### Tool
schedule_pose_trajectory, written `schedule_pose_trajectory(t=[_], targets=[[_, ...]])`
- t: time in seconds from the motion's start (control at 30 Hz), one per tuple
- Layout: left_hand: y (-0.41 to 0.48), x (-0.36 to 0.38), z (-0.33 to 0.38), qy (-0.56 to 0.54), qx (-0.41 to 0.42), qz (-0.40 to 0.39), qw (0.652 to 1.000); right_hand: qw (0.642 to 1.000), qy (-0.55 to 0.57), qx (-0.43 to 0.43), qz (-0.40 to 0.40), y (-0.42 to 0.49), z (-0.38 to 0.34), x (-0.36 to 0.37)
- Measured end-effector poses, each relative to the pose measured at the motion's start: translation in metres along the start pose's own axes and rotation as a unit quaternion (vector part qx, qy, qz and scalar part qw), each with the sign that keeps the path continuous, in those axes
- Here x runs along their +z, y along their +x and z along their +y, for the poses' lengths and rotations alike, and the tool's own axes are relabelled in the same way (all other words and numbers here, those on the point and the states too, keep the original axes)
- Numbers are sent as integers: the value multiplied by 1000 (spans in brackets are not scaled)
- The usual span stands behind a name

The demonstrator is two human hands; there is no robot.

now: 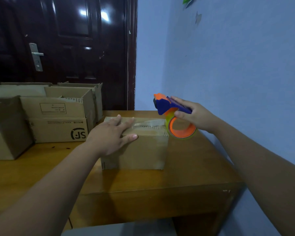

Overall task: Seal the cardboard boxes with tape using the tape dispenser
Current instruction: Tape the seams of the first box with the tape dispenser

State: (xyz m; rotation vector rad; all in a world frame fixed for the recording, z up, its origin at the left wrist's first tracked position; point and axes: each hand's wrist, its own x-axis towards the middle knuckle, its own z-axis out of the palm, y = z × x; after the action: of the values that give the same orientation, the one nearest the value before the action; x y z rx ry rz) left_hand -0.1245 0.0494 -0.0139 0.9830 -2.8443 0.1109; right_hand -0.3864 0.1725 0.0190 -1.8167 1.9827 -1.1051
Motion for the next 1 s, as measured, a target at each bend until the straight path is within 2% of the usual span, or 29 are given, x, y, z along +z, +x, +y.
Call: schedule_pose_trajectory(t=[0.27, 0.63, 0.77, 1.0], targets=[[5, 1, -3, 1, 20, -11, 1000, 997, -72, 18, -18, -2, 10, 0], [3, 3, -5, 10, 38, -11, 999, 996, 69, 24, 49, -20, 41, 35], [0, 2, -2, 8, 37, -3, 999, 994, 80, 29, 69, -22, 40, 40], [-11, -1, 23, 33, -6, 39, 999, 995, 86, 11, 50, -10, 13, 64]])
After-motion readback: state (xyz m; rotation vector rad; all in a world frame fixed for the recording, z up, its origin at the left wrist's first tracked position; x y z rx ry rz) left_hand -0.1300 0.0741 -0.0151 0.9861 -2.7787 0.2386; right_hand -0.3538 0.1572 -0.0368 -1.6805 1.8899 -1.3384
